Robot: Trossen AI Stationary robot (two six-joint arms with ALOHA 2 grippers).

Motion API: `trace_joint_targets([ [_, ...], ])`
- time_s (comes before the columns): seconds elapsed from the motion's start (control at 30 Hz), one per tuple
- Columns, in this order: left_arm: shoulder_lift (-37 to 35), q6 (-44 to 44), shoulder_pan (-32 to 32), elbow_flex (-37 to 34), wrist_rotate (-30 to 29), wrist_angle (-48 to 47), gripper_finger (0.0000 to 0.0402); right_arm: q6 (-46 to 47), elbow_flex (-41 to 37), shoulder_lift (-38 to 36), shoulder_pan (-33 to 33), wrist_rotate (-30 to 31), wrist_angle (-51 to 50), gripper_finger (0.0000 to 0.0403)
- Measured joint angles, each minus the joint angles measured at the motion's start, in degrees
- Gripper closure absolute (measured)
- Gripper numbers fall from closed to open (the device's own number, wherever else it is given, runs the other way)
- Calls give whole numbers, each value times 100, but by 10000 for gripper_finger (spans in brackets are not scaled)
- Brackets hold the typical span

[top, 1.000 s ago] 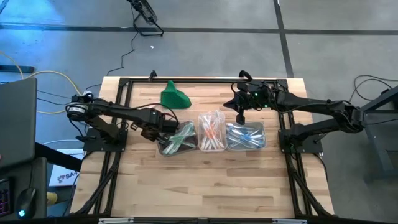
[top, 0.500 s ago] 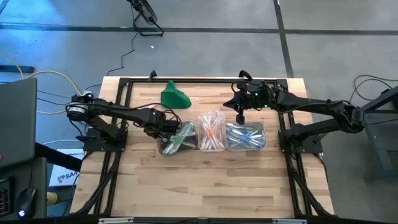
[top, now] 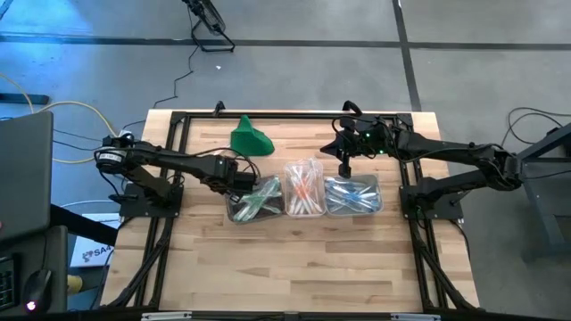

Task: Pick & Place Toothbrushes
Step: Adjust the black bin on the table

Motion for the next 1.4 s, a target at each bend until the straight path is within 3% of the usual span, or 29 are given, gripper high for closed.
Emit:
trace_joint_targets([
  [0.17,-6,-443,0,0,386,-259,401,5,0,0,0,0,-2,398],
  [0.33,-6,-470,0,0,1270,215,401,13,0,0,0,0,-2,398],
  [0.47,-8,-419,-2,0,1551,625,401,14,0,0,0,0,-2,398],
  [0.83,-8,-406,-2,0,1117,1103,401,2,0,0,0,0,-8,398],
  [1.4,-6,-406,0,0,666,1049,401,-25,0,0,0,0,-9,398],
])
